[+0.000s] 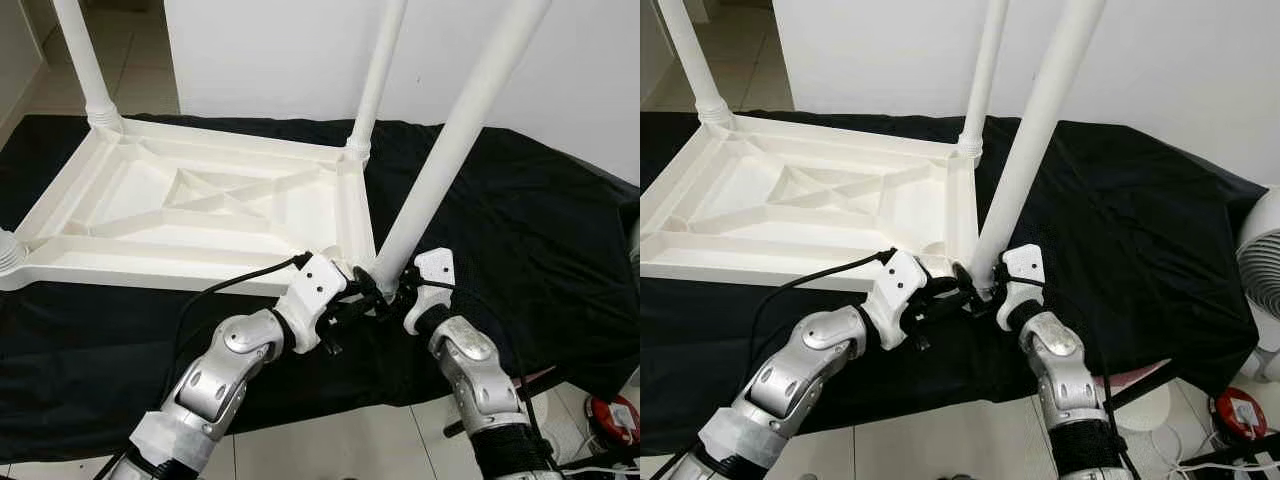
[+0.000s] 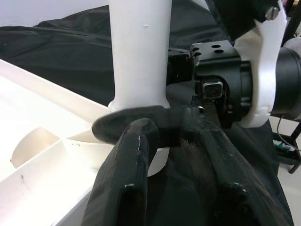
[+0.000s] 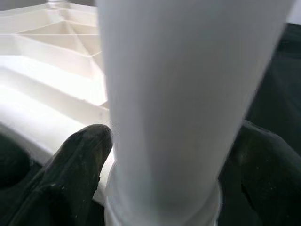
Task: Building children table
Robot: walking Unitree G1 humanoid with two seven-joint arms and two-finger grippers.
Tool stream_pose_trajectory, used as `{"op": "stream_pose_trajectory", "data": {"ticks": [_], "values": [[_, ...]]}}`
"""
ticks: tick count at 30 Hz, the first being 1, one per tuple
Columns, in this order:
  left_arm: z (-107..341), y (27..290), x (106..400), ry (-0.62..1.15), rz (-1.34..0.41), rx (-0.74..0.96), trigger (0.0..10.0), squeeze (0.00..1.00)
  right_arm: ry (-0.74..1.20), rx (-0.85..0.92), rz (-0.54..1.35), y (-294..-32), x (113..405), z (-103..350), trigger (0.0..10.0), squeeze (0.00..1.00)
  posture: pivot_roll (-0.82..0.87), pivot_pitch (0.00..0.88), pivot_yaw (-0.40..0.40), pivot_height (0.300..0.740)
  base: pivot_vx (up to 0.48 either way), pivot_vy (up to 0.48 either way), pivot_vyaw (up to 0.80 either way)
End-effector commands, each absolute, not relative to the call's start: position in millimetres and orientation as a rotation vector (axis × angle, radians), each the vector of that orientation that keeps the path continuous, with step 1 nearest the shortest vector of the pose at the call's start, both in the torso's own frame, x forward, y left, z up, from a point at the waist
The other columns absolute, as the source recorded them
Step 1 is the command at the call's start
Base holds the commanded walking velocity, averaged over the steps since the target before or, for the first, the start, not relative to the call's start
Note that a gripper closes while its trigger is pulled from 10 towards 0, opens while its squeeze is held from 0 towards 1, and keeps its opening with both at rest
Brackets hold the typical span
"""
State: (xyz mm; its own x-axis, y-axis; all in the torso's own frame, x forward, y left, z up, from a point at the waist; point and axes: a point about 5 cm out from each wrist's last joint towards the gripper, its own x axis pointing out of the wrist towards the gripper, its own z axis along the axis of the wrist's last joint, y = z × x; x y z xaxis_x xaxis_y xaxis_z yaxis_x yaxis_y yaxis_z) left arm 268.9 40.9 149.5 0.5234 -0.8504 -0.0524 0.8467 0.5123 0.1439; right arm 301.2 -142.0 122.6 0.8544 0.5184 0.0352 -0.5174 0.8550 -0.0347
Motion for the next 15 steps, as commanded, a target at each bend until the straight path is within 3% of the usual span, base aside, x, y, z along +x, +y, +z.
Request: {"op": "stream_pose_trajectory", "data": {"ticks": [1, 11, 12, 15], "values": [[147, 38, 270, -0.014, -1.024, 0.16, 10.0, 0.0, -0.058, -0.031, 0.655, -137, 306, 126, 10.0, 0.0, 0.07, 0.038, -0.104, 0.74, 0.0, 0.0, 0.0], [147, 37, 269, -0.007, -1.043, 0.162, 10.0, 0.0, -0.038, -0.123, 0.795, -133, 322, 129, 10.0, 0.0, 0.07, 0.033, -0.102, 0.74, 0.0, 0.0, 0.0], [146, 37, 268, -0.003, -1.049, 0.162, 10.0, 0.0, -0.027, -0.14, 0.812, -134, 323, 128, 0.0, 0.0, 0.08, 0.035, -0.106, 0.74, 0.0, 0.0, 0.0], [145, 37, 266, 0.001, -1.056, 0.158, 10.0, 0.0, -0.002, -0.146, 0.845, -136, 324, 123, 0.0, 0.0, 0.08, 0.038, -0.112, 0.74, 0.0, 0.0, 0.0]]}}
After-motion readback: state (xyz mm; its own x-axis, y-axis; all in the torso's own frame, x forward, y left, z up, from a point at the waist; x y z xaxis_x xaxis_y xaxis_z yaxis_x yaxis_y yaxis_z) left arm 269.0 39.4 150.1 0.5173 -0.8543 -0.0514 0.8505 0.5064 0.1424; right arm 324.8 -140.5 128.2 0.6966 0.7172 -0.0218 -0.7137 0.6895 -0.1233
